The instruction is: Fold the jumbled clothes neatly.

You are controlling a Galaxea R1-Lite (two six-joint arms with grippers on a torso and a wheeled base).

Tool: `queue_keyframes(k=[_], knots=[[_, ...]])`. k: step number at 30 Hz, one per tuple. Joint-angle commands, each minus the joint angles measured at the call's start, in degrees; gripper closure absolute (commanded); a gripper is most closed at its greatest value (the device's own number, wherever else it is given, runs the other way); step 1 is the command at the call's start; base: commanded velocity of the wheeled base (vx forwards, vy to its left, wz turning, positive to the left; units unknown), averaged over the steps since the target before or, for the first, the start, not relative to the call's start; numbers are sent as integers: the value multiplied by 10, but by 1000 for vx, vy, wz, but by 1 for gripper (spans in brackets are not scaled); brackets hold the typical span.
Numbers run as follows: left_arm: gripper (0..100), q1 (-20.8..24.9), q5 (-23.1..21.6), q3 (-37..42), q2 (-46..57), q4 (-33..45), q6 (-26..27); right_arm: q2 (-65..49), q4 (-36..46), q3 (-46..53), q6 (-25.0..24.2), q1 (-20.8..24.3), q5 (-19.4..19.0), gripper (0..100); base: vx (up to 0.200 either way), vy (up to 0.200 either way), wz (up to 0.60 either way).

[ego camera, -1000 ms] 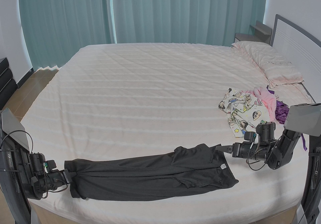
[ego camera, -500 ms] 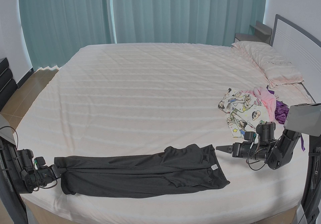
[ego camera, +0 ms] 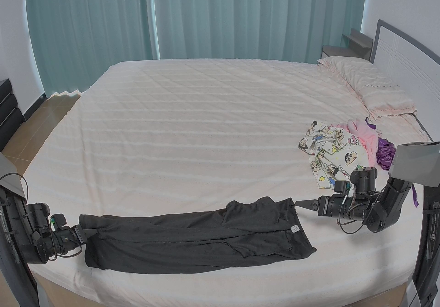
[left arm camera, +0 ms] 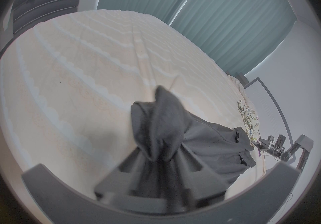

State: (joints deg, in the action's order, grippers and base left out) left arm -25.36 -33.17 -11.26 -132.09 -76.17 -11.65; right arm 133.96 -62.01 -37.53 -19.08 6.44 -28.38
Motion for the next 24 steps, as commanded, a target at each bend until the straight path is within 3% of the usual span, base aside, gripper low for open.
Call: queue_keyframes(k=[1, 24], knots=[[0, 14, -2, 1, -12, 2, 0, 2, 0, 0, 0, 2, 0, 0, 0, 0, 0], [0, 37, -37, 45, 46, 0, 10, 3, 0, 1, 2, 3, 0, 0, 0, 0, 0]])
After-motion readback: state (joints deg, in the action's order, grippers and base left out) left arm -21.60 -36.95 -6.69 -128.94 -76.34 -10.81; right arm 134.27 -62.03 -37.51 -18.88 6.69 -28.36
